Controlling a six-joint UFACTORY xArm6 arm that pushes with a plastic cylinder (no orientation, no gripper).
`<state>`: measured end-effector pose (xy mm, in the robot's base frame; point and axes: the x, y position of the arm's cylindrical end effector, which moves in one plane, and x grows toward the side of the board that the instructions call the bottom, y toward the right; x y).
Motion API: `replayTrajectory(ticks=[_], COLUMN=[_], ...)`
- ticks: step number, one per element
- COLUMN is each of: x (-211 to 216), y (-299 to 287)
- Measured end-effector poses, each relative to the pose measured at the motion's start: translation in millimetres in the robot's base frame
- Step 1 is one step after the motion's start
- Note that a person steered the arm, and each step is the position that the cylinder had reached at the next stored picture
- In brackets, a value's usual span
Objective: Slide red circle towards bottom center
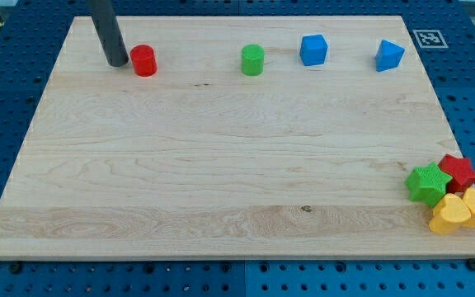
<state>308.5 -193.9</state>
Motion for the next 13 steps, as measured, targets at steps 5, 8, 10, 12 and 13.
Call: replayTrajectory(ticks=[5, 8, 10, 12, 13], x=[2, 113, 70, 103, 139], y=[78, 132, 147, 165, 166])
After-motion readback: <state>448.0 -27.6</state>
